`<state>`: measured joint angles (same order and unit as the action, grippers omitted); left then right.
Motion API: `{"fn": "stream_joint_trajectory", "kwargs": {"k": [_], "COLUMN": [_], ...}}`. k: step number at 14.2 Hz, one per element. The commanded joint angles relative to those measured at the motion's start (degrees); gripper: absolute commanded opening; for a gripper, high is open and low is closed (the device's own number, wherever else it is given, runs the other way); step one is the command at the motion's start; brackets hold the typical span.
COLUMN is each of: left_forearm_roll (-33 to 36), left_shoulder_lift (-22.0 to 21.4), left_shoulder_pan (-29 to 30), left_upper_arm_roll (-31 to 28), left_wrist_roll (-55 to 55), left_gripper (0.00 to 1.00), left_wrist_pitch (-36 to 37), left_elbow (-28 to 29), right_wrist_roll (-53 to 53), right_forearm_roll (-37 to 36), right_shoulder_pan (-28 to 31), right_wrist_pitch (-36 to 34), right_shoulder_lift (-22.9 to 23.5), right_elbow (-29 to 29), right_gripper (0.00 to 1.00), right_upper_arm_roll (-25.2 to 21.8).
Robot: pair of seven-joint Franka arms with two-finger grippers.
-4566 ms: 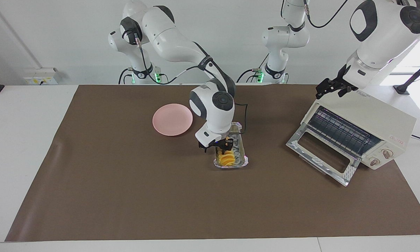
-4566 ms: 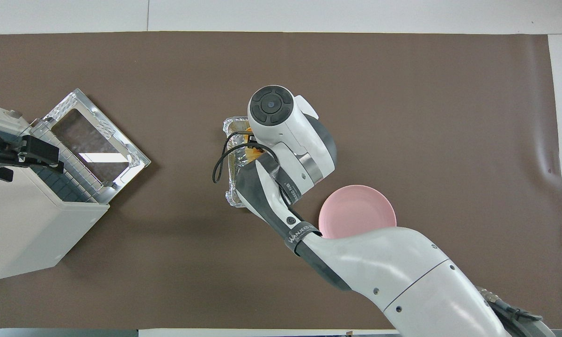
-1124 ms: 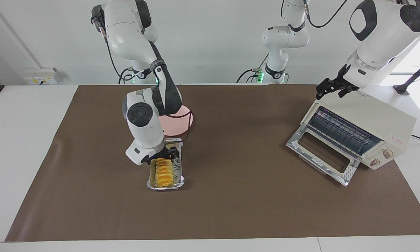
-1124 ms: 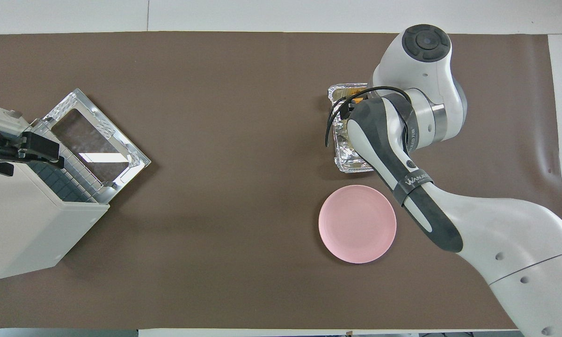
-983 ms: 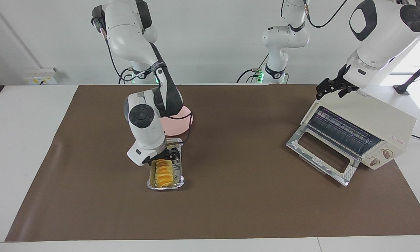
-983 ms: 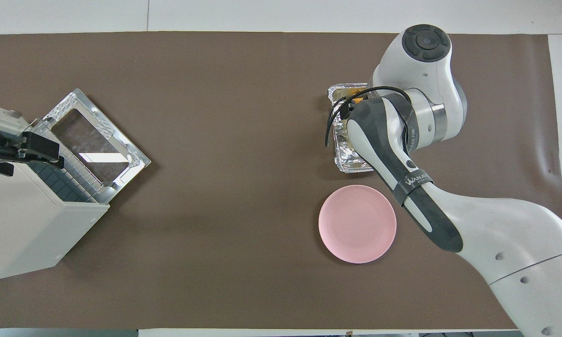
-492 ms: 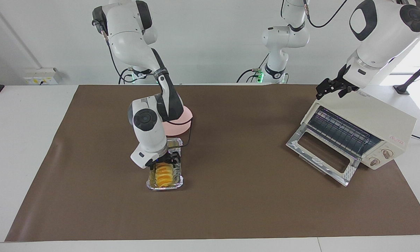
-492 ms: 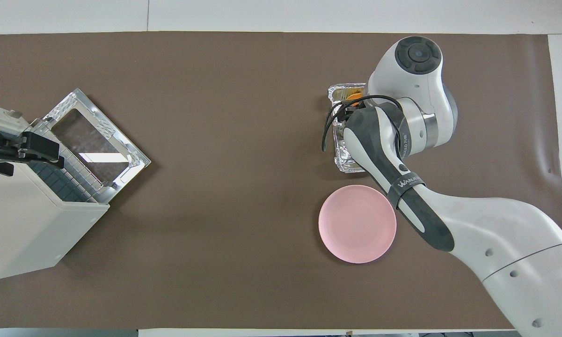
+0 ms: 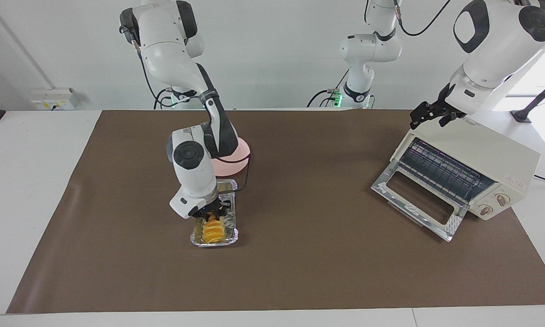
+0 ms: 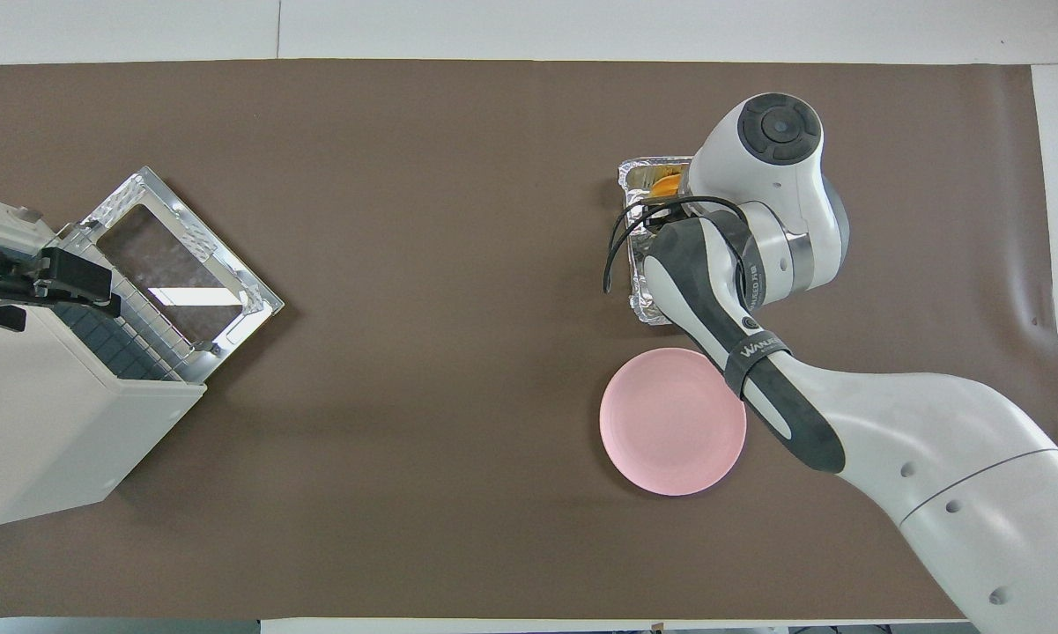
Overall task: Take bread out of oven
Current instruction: 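Lower the right gripper into the tray and grasp the bread slices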
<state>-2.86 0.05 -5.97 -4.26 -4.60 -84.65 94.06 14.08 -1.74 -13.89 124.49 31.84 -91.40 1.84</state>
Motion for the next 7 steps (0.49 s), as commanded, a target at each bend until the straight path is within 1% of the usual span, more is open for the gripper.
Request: {"fn": "stream_joint_trajectory", "kwargs": {"k": [1,7], "left_forearm_roll": [0.4,0.4], "left_shoulder_lift": [-1.46,-1.46], "left_shoulder_pan": [0.43,0.43], "left_upper_arm_roll": [0.4,0.31], "left_wrist_roll": [0.29,0.29], "left_gripper": [1.0,1.0], "left_wrist_pitch": [-0.95,-0.95], "left_elbow": [1.39,1.39], "right_wrist_roll": [1.39,1.21], "right_forearm_roll": [-1.16,-0.2], "right_shoulder_pan": [0.18,0.62], "right_wrist_pitch": [0.15,-8.19], "right_shoulder_lift": [-0.73,-0.9], "right_elbow": [-0.28,5.43], "right_gripper": [0.0,0.0], "right_upper_arm_roll": [0.36,0.44]}}
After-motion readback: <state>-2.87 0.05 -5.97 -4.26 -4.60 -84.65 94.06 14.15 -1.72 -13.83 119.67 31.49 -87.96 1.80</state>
